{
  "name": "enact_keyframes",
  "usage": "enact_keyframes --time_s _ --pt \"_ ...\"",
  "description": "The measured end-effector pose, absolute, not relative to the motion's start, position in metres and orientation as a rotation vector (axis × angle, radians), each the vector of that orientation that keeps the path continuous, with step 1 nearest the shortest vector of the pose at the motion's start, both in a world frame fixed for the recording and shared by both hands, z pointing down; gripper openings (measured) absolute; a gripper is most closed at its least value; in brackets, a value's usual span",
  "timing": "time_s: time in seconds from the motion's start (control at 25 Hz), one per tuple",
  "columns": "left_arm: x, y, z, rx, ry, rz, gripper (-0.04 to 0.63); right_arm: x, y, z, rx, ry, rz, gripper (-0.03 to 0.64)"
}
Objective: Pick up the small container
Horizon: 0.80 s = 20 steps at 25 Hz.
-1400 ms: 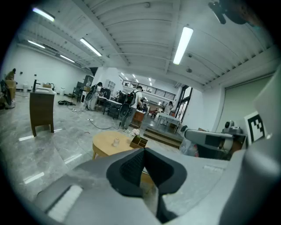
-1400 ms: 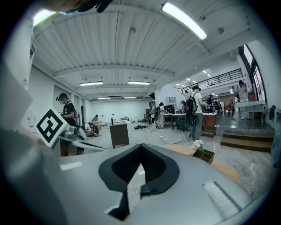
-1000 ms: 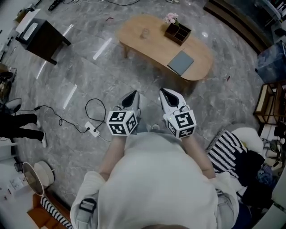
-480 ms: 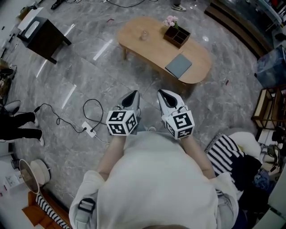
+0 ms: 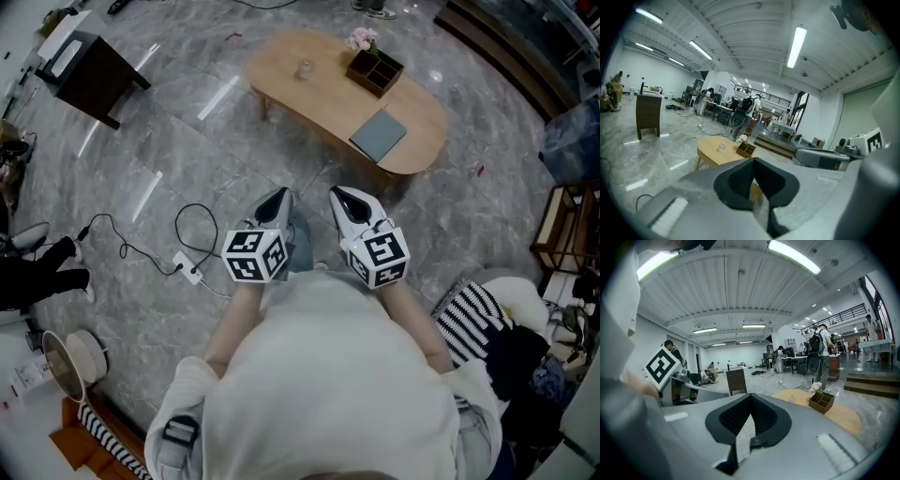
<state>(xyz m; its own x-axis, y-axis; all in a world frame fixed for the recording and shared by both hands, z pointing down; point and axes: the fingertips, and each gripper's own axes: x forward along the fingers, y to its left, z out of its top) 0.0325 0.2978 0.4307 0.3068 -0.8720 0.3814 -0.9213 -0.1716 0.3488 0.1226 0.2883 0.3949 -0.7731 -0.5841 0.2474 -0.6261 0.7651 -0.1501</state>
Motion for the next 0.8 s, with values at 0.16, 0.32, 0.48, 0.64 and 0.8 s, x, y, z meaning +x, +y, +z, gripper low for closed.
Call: enact_keyframes --time_s 0.16,0.32,0.48,0.64,0.8 --pt "0.022 0.279 0.434 2.055 -1.585 0.116 0.002 0.116 0.27 0.398 0.971 -2.766 0.345 -0.002" --pt "0.013 0.25 0.439 2.048 -1.578 0.11 0.002 0.114 0.242 0.405 0.999 -2.749 0.384 -0.002" --pt "-0.003 0.216 0.443 2.047 -1.573 0.125 0.002 0.106 0.208 0.409 1.032 -2.734 0.413 -0.002" --pt "-0.023 0.176 0.444 2.057 -1.562 0.144 0.002 0.088 0.169 0.407 1.068 -2.73 0.449 -0.002" --pt "-0.045 0.132 0.446 2.055 -1.531 0.147 0.002 0.067 0.127 0.402 1.089 -2.731 0.464 -0.002"
